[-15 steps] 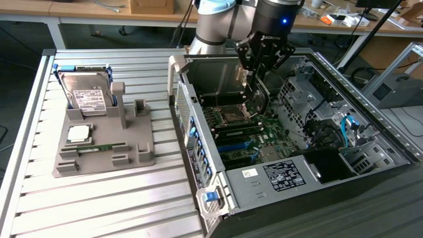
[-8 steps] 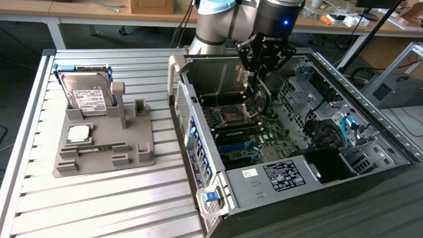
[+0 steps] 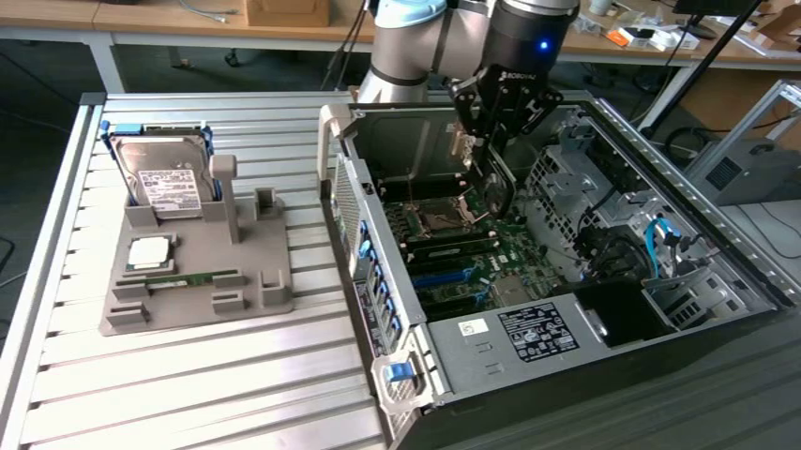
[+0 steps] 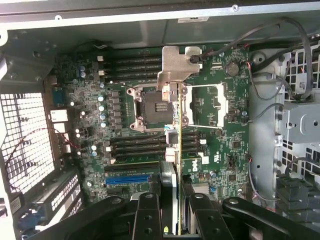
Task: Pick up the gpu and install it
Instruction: 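Pick up the gpu and move the gpu toward the slot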
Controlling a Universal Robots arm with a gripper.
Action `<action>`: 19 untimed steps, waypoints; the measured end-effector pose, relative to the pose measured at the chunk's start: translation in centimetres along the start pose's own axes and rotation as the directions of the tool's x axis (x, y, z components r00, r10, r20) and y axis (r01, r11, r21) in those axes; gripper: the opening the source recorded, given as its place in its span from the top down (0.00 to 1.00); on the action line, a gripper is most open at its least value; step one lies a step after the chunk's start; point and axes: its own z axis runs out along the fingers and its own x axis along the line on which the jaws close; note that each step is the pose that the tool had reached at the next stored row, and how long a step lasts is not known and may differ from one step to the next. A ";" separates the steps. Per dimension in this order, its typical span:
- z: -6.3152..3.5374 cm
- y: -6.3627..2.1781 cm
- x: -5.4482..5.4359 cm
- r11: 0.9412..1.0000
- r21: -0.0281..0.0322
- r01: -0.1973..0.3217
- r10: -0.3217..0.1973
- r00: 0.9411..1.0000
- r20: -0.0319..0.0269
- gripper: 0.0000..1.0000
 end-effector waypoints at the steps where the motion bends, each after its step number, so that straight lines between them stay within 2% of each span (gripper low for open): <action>1: 0.04 0.01 0.0 1.000 0.000 0.000 0.000 1.000 0.000 0.73; 19: 0.69 0.15 -1.0 1.000 0.007 0.000 0.000 1.000 0.001 0.73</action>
